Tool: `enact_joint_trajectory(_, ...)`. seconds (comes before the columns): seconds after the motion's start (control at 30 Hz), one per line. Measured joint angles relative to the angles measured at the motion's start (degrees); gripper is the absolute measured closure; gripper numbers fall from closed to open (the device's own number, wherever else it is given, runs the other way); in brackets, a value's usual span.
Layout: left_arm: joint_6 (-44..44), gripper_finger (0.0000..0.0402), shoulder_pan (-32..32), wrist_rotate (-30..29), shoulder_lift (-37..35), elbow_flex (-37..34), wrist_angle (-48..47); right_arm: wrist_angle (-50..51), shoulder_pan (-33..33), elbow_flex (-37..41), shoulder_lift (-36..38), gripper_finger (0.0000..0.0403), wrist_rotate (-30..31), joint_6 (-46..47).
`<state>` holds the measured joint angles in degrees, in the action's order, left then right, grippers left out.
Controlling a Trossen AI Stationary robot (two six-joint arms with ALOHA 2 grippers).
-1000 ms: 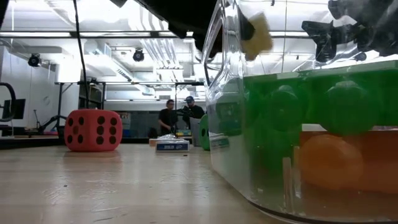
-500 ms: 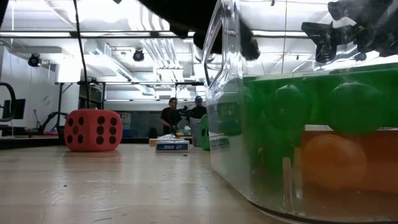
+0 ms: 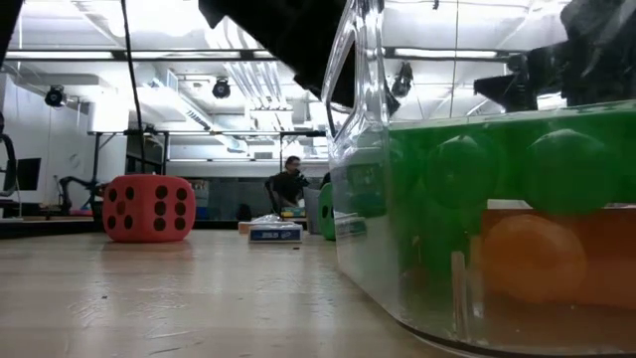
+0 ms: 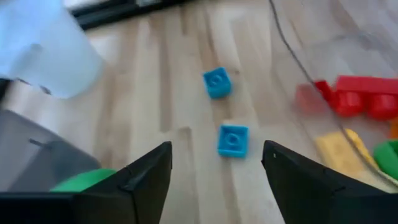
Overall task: Pick & Place Toys
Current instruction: Put the blue game piece into the bottom transparent bin
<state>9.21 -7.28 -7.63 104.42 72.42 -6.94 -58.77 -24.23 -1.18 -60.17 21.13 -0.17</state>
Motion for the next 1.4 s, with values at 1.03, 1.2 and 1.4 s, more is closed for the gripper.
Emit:
enact_joint_trajectory(1.03, -4.8, 0.0194, 4.0, -7.8, -19.9, -40.4, 44.0, 91.8, 22.4, -46.6, -18.2, 0.0108, -25.6, 4.0)
enact_joint_trajectory(1.2, -4.7, 0.0194, 4.1, -8.1, -19.9, -40.6, 44.1, 91.7, 22.7, -49.5, -23.8, 0.0108, -27.5, 1.1)
enact_joint_trajectory(1.4, -4.7, 0.0194, 4.1, -8.1, -19.9, -40.6, 44.1, 88.4, 22.7, -52.1, -29.9, 0.0108, -28.6, -0.7)
